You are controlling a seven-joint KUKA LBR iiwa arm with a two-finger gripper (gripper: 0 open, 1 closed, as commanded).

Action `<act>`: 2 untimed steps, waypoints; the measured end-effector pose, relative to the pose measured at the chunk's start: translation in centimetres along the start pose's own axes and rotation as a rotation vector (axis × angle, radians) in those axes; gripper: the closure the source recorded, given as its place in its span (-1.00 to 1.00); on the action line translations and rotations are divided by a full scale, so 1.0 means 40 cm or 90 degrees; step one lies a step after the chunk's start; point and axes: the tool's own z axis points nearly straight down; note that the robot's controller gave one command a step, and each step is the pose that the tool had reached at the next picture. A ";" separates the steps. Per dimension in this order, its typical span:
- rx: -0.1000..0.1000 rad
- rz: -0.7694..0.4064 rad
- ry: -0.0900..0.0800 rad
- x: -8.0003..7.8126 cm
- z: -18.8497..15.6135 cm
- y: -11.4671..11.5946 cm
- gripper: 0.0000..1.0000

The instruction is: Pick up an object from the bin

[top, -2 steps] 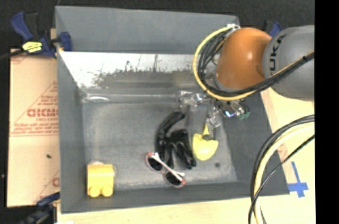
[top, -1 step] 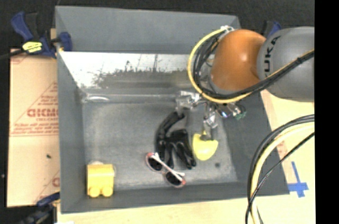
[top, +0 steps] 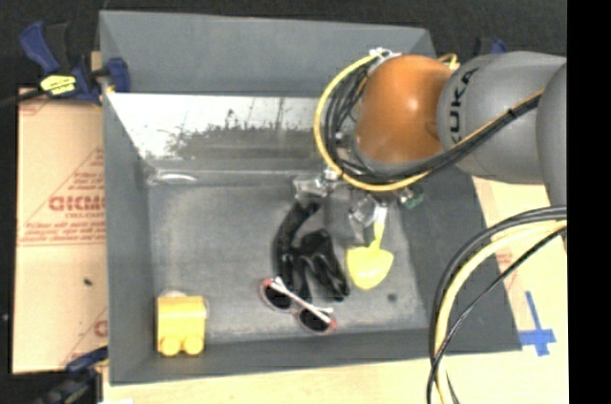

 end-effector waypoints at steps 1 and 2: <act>-0.001 0.000 0.001 -0.003 -0.001 0.001 -1.00; 0.001 -0.166 -0.001 -0.039 -0.081 -0.021 -1.00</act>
Offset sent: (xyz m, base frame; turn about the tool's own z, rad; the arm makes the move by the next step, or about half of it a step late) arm 0.0160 0.0042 0.0320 -0.2616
